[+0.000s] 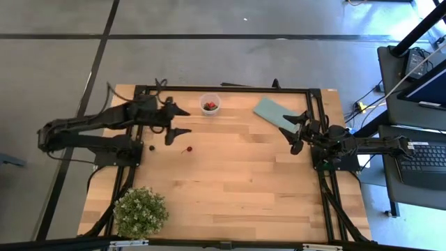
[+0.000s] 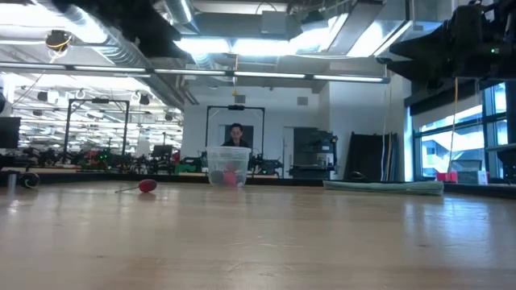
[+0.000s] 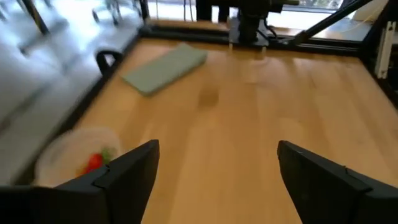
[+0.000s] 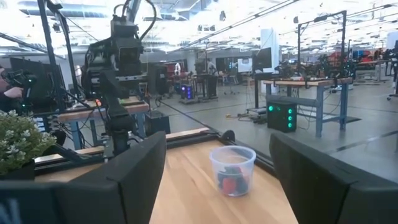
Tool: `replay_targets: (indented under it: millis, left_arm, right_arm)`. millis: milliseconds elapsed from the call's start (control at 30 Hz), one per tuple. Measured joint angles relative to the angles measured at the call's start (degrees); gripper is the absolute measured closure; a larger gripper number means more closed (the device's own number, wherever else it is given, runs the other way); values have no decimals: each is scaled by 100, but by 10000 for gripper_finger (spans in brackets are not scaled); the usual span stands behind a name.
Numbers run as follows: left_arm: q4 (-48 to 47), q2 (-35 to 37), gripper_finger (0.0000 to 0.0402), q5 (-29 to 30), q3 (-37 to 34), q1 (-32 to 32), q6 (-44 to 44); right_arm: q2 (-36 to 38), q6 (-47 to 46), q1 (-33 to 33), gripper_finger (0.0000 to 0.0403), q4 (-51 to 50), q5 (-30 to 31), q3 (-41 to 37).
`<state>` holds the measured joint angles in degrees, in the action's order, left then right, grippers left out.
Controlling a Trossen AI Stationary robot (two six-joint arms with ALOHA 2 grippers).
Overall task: Pick and placing Produce into tupperware
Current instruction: Put the red cherry into the transparent container
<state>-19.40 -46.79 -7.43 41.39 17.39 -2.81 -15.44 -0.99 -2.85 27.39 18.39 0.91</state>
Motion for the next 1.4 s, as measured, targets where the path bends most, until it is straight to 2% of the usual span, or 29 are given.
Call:
replay_targets:
  millis: [67, 333, 500, 767, 1000, 1167, 1400]
  left_arm:
    - [-6, -249, 83, -21, 98, -30, 319]
    - [69, -752, 83, -39, 116, -40, 623]
    - [62, -843, 83, -254, 116, -163, 779]
    - [1, -841, 83, -215, 116, -220, 842]
    - [-645, -976, 83, 246, 116, -506, 881]
    - [-916, -1321, 83, 825, 116, -858, 875]
    - [-1227, -1984, 83, 775, 116, -1083, 918]
  right_arm:
    - [-1, 0, 0, 115, -40, 0, 0]
    - [-4, 0, 0, 115, -359, -2, 2]
    - [-4, 0, 0, 115, -373, 0, 2]
    - [-4, 142, 0, 115, -373, 0, 2]
    - [-4, 122, -2, 115, -558, -1, 2]
    - [-7, 122, -2, 115, -645, 0, 2]
    - [-7, 126, -2, 115, -638, 0, 2]
